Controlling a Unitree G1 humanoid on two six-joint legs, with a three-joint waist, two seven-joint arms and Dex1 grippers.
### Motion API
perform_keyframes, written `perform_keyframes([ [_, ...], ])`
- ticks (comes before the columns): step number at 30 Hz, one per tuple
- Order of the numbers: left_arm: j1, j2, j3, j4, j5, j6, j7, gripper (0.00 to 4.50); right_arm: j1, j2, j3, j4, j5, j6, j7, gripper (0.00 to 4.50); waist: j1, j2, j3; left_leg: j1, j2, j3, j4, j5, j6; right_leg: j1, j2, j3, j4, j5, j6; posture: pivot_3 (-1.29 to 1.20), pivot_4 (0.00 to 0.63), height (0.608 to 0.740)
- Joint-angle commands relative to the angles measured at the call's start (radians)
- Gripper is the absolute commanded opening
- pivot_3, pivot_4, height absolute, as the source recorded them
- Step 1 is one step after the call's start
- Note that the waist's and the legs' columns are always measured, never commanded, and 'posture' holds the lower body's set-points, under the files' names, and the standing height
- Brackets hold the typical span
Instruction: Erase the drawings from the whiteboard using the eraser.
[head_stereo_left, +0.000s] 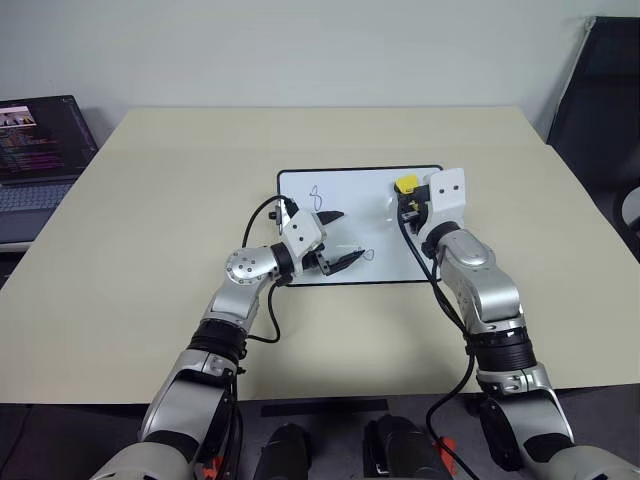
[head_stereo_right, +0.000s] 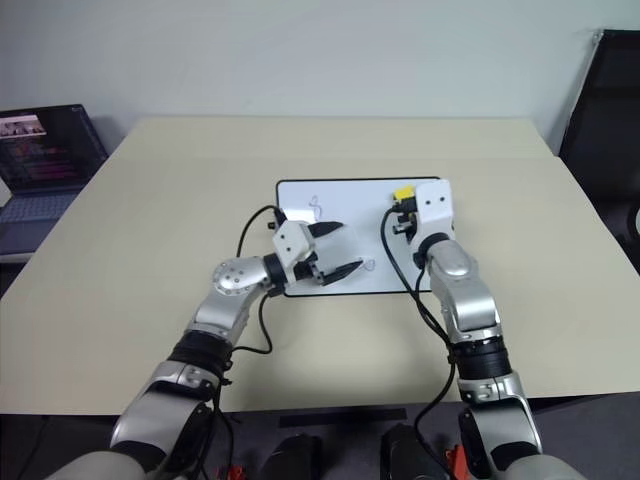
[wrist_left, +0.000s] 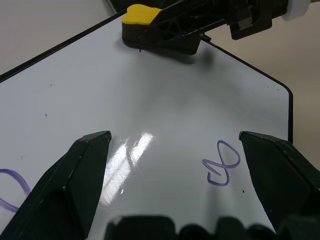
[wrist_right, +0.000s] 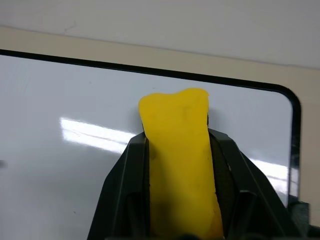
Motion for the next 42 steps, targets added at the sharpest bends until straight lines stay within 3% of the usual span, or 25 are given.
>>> perform_keyframes([
  [1,-0.008,0.008,0.014,-0.030,-0.002,-0.013,0.009,4.50,-0.036,0.013,-0.008,-0.008,-0.003,-0.009,0.000,1.21,0.000,0.000,0.000,0.000,0.000,0.000,0.000,0.000,0.000,0.000,0.000,0.000,0.000,0.000,0.000,0.00,0.150,0.740],
  [14,0.006,0.005,0.008,-0.056,-0.006,-0.004,0.015,4.50,0.117,-0.134,0.045,-0.136,-0.080,0.159,0.058,1.21,0.003,-0.001,-0.001,0.001,-0.001,0.000,0.001,0.000,0.000,0.001,-0.001,0.000,0.001,0.000,0.000,0.00,0.150,0.740],
  [21,-0.006,0.002,0.007,-0.036,-0.005,-0.013,0.012,4.50,0.189,-0.159,0.017,-0.208,-0.075,0.204,0.070,1.21,0.001,-0.001,-0.001,0.004,0.000,-0.001,0.007,0.000,0.000,0.006,0.000,-0.001,0.002,0.001,0.001,0.00,0.150,0.740],
  [42,-0.022,-0.001,0.012,0.007,-0.002,-0.037,0.012,4.50,0.008,-0.096,0.041,-0.008,-0.100,0.005,0.074,1.21,-0.002,-0.001,0.000,0.003,0.000,-0.001,0.009,0.000,0.000,0.006,0.000,0.000,0.001,0.002,0.003,0.00,0.150,0.740],
])
